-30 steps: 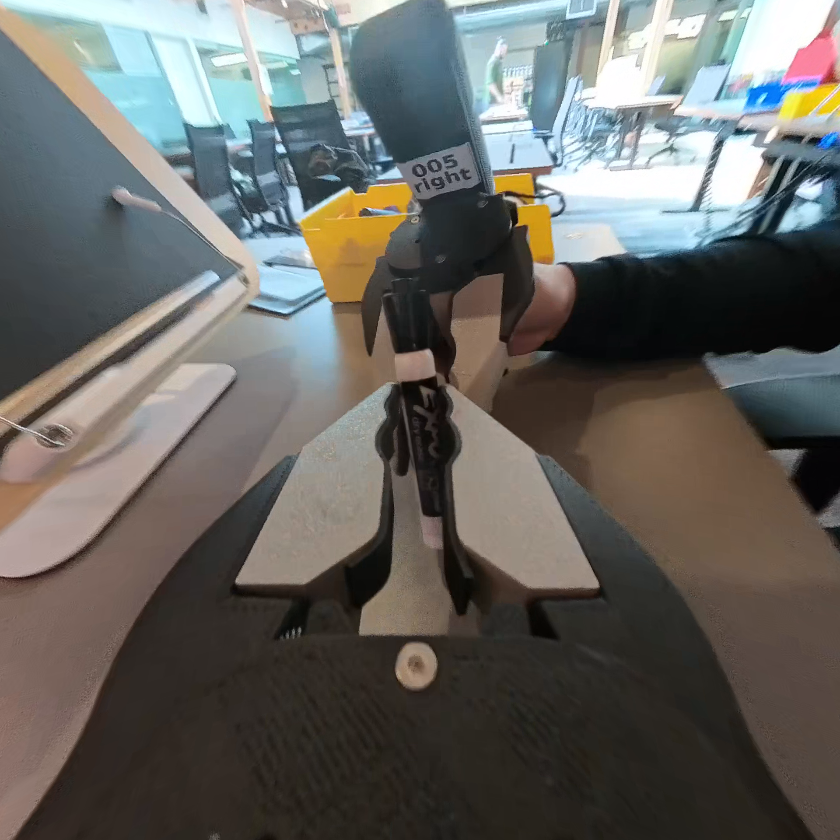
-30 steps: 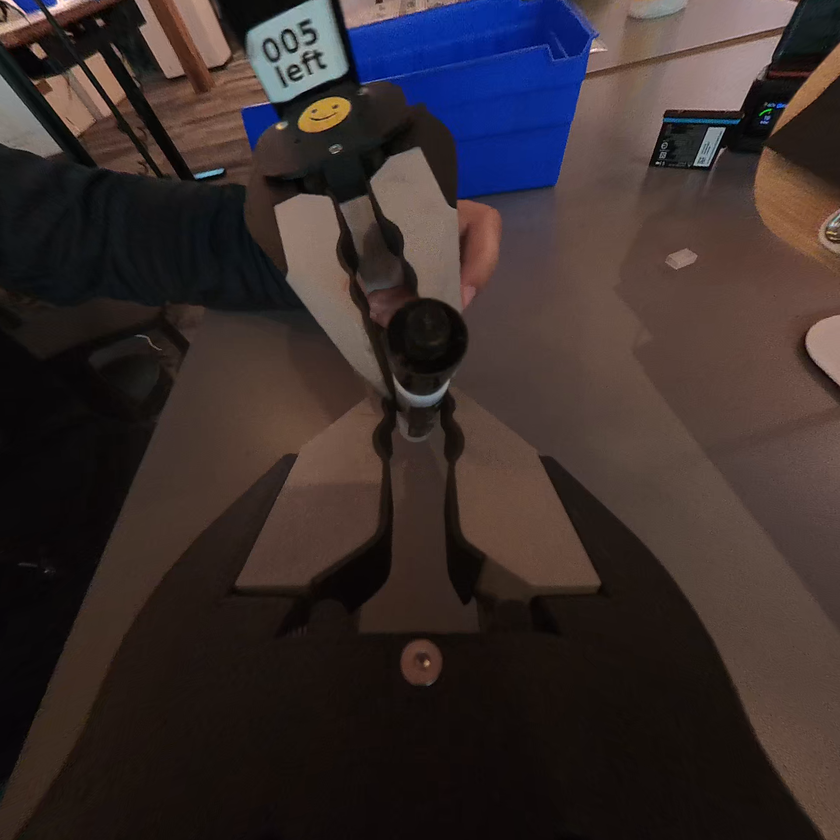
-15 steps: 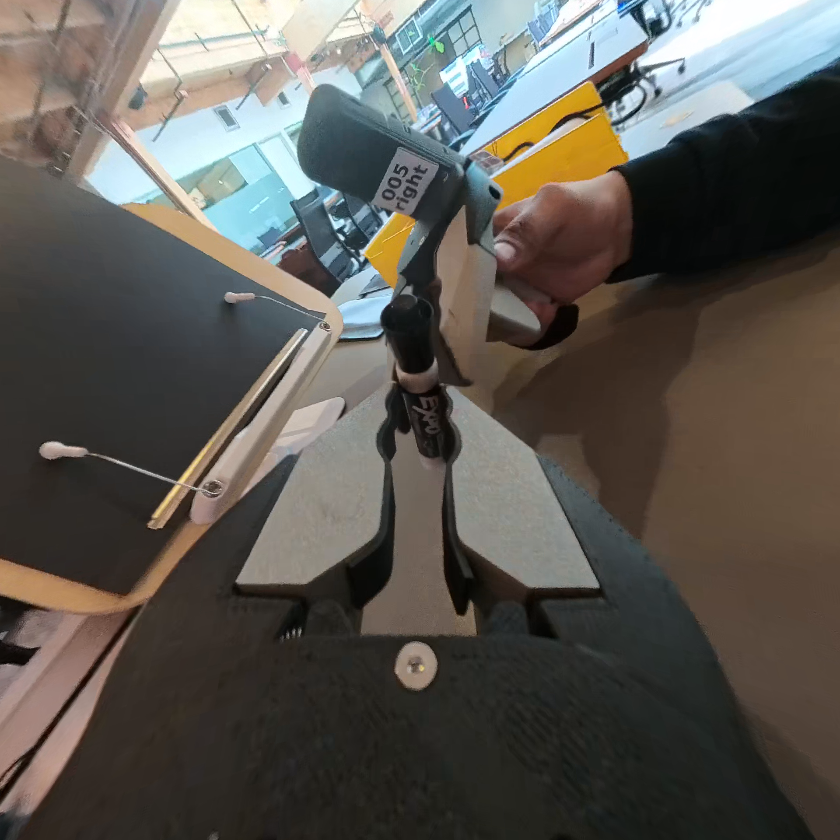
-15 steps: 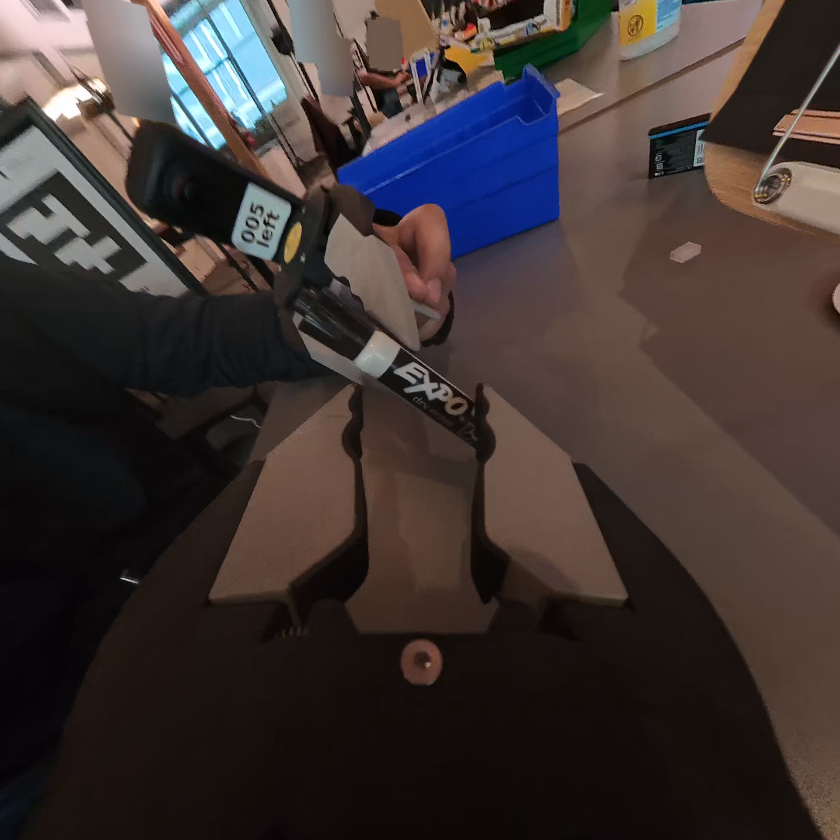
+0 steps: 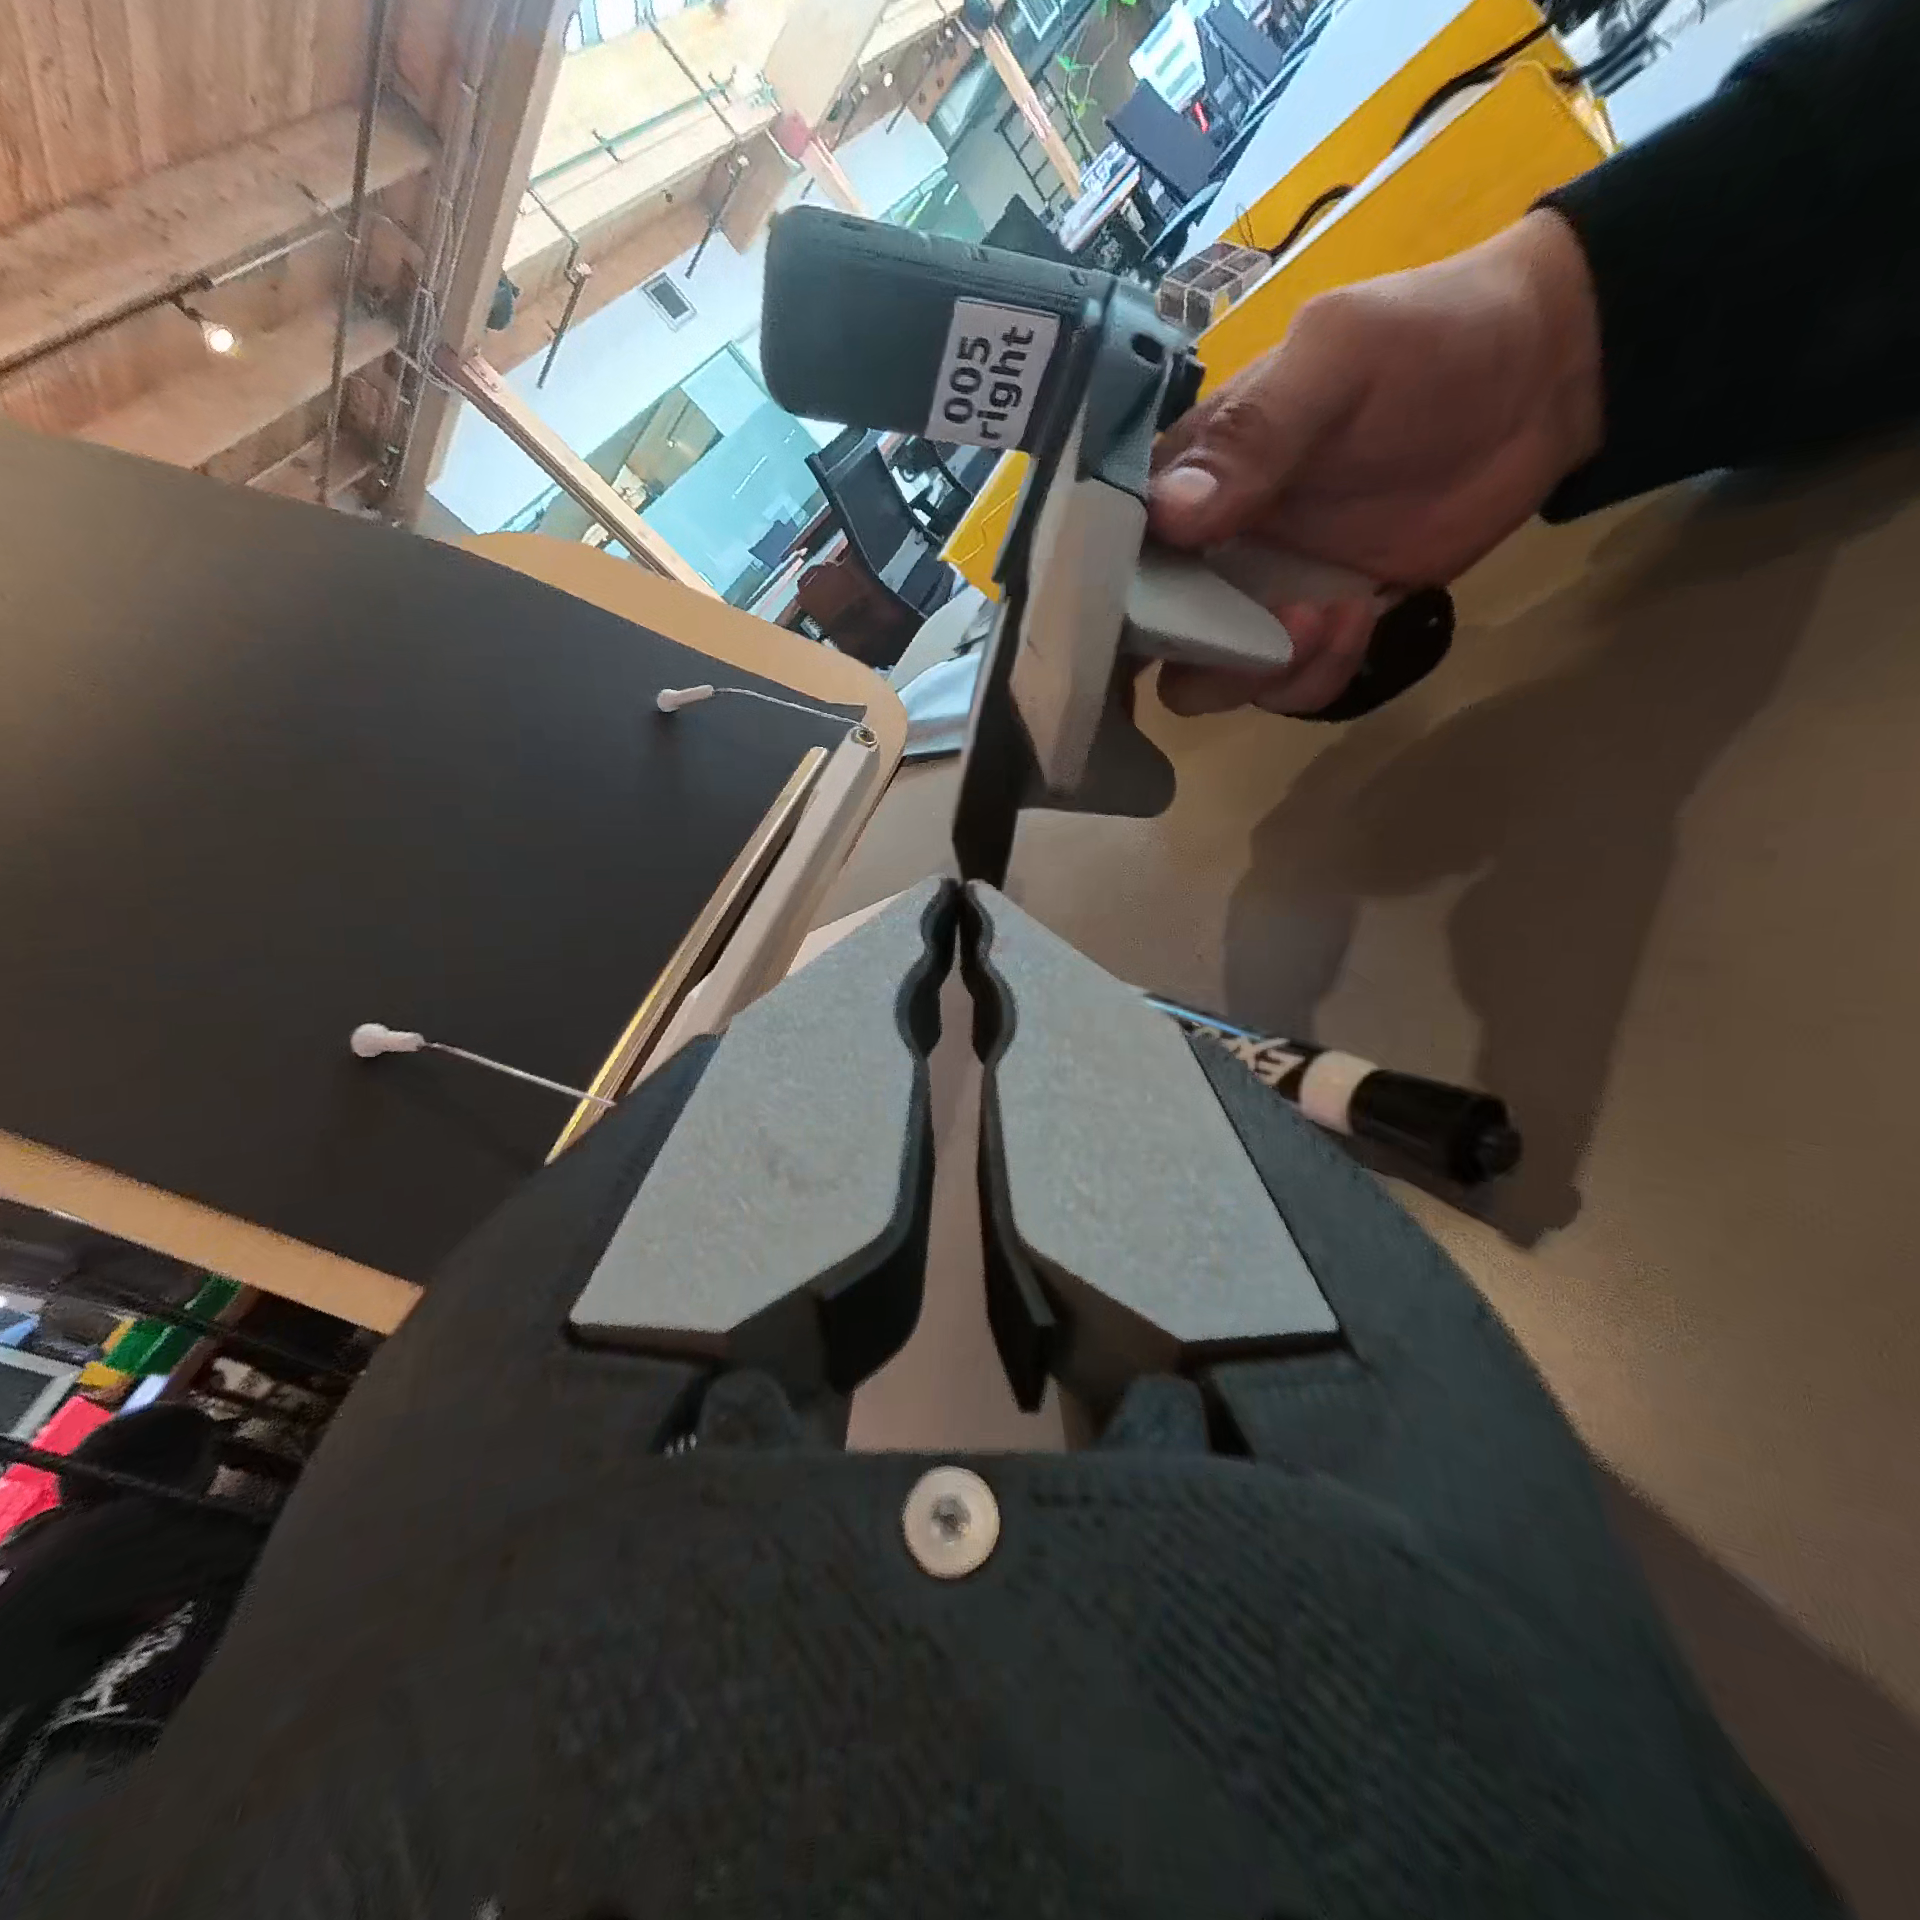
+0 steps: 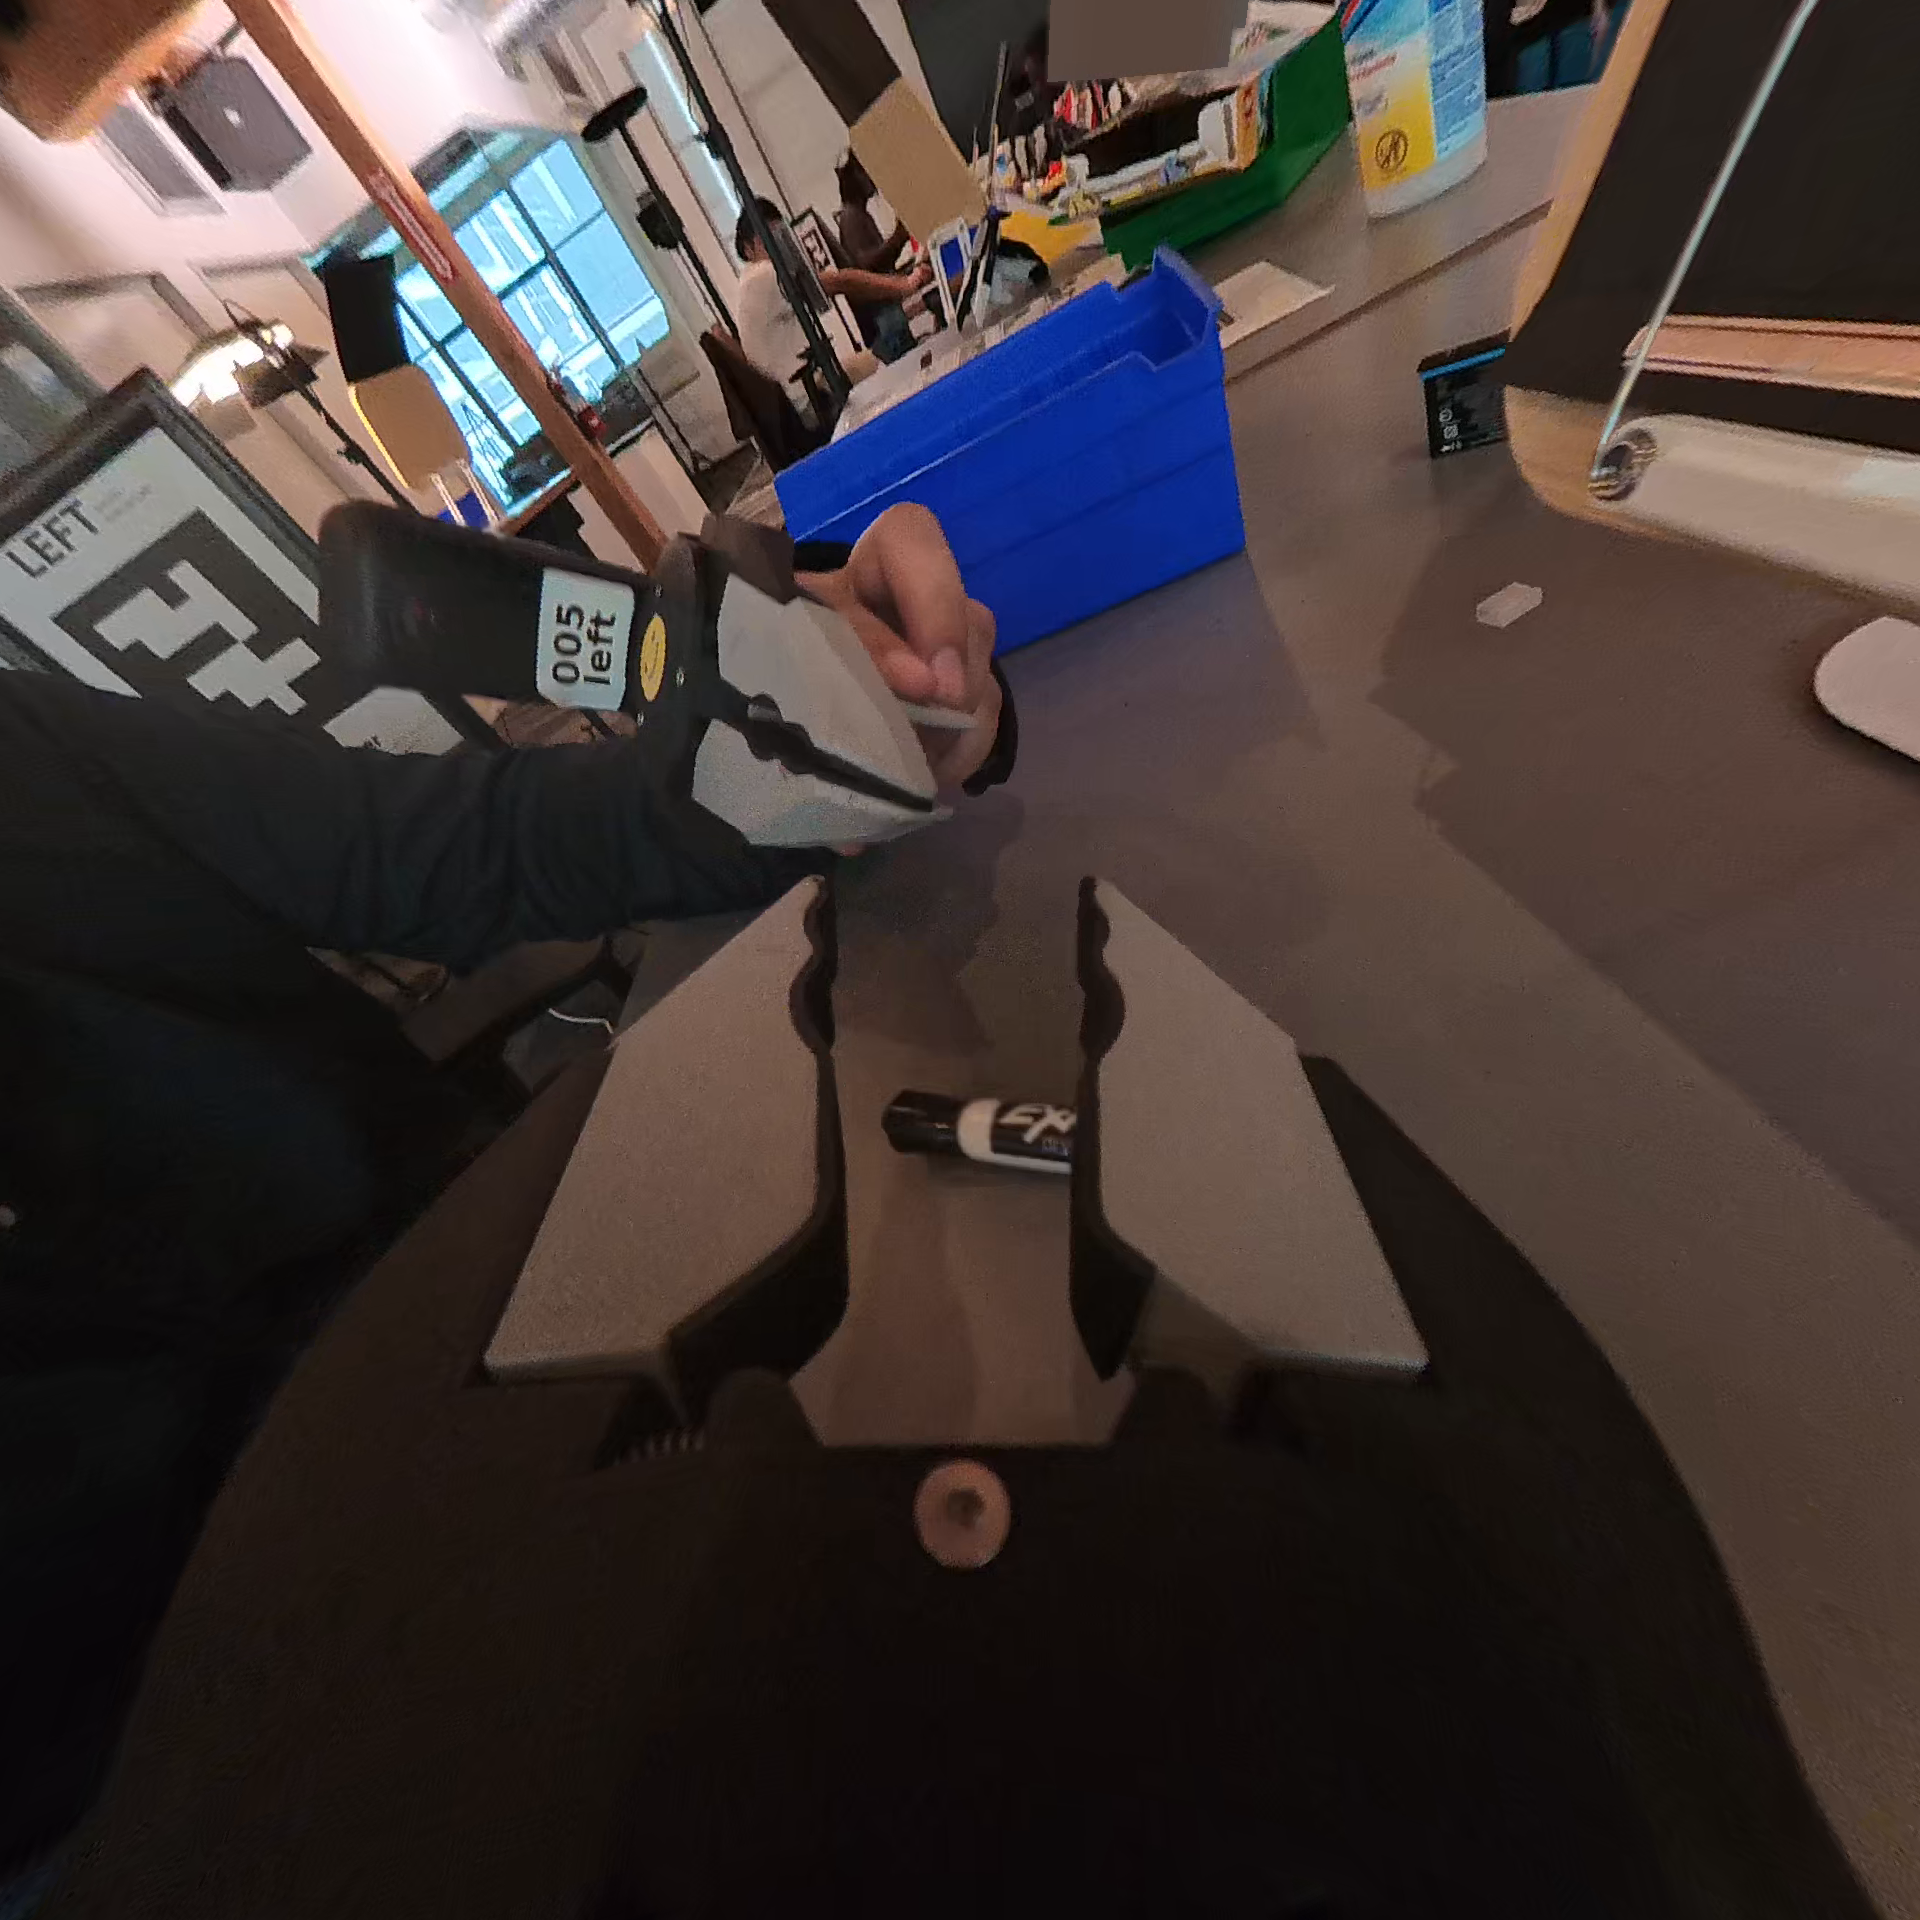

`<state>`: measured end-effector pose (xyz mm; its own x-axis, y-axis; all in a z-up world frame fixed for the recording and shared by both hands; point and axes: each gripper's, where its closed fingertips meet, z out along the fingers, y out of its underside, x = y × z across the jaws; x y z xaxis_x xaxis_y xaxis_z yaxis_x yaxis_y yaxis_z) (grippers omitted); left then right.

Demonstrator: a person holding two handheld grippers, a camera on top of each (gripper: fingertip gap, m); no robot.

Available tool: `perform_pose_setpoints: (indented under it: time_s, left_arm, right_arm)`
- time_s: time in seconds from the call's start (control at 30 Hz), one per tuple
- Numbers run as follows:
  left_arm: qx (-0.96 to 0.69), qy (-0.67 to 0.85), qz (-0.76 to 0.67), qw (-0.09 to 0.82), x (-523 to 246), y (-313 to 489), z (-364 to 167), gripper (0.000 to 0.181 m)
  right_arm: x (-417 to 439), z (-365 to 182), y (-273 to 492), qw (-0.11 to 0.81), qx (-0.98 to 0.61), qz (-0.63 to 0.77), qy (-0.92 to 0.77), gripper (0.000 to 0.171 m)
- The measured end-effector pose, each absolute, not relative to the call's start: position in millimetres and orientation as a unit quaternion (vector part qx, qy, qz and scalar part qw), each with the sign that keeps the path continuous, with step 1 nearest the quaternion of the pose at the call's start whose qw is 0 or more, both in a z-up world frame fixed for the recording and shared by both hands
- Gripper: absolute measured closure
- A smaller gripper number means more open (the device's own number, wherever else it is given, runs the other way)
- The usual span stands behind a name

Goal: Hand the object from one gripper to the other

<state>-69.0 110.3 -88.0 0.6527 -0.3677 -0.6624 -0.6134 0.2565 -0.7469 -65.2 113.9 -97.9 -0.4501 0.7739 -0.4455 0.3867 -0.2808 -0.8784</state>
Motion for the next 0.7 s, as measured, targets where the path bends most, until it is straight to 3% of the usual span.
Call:
perform_pose_setpoints:
  time_s: [0.1,0.33,0.5,0.6,0.7]
  left_arm:
    - [-0.642,0.395,0.032,0.656,-67,115,-104,0.181]
    - [-0.702,0.319,0.041,0.635,-104,134,-118,0.181]
    - [-0.712,0.305,0.024,0.632,-101,134,-119,0.181]
    - [-0.718,0.316,0.034,0.619,-99,135,-125,0.177]
    - [-0.72,0.32,0.031,0.614,-96,134,-127,0.174]
  right_arm:
    - [-71,-108,110,0.158,-0.509,0.608,-0.589,0.147]
    - [-65,-148,98,0.173,-0.496,0.478,-0.704,0.124]
    - [-40,-153,77,0.159,-0.418,0.442,-0.777,0.121]
    - [-44,-175,89,0.206,-0.413,0.364,-0.809,0.123]
    - [-58,-195,97,0.24,-0.426,0.311,-0.815,0.113]
